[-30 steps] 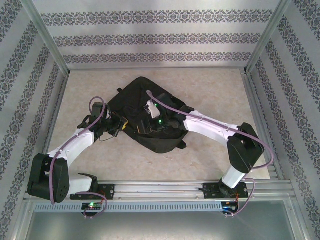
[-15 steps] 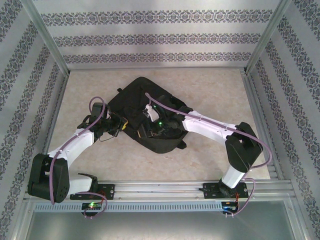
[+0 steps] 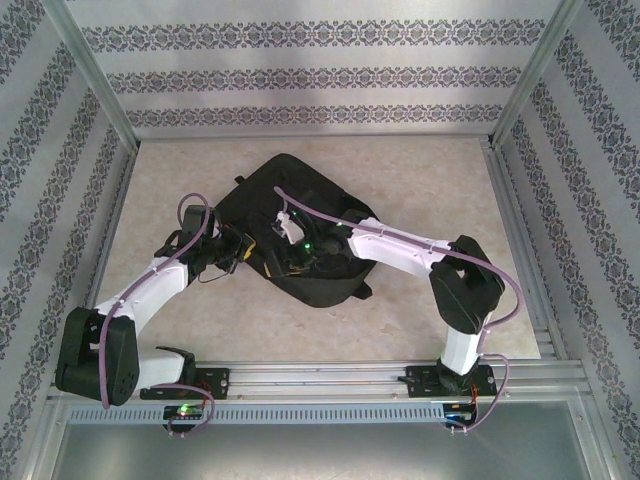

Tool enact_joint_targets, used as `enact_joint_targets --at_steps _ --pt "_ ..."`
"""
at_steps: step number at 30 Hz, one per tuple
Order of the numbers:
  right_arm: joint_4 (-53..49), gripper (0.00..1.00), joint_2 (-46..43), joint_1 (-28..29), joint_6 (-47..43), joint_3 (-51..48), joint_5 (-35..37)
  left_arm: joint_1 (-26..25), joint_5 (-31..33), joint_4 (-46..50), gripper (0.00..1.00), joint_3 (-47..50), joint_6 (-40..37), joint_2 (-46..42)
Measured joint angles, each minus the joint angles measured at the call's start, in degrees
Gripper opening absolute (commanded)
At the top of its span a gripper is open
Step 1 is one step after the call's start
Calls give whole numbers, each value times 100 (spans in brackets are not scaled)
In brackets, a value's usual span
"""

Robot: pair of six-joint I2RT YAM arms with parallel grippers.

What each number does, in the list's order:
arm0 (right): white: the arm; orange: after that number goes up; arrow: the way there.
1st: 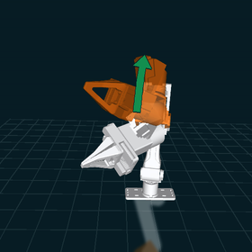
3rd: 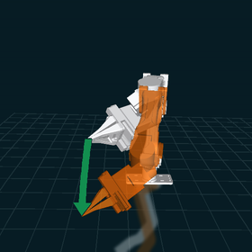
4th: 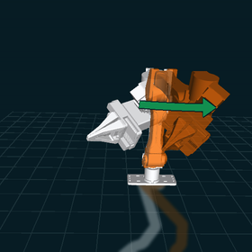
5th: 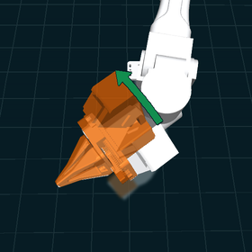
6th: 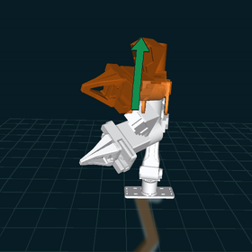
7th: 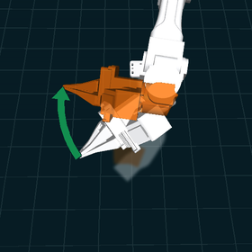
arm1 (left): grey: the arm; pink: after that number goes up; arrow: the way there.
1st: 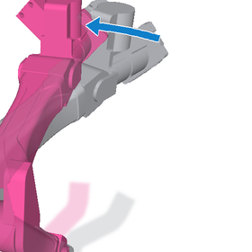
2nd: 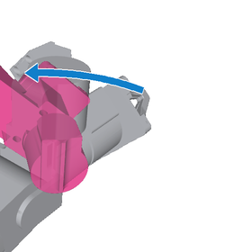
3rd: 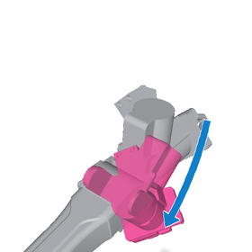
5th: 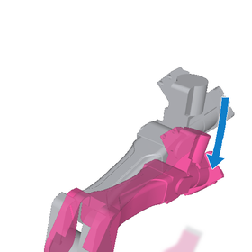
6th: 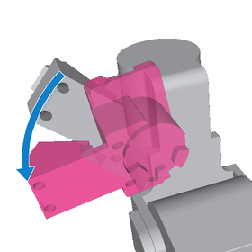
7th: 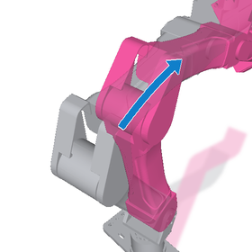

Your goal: Pack the student bag

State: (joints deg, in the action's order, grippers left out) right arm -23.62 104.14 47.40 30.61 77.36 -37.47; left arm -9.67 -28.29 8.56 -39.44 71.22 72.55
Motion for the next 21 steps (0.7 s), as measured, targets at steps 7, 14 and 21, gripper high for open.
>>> enact_joint_targets --at_steps 7,14,21 --pt "-63 26 234 39 -50 140 -13 4 31 0 0 0 0 0" --pt "-127 3 227 39 -94 127 57 4 28 0 0 -2 -4 0" --pt "-76 1 31 37 -107 -116 79 4 50 136 0 -76 -116 0"
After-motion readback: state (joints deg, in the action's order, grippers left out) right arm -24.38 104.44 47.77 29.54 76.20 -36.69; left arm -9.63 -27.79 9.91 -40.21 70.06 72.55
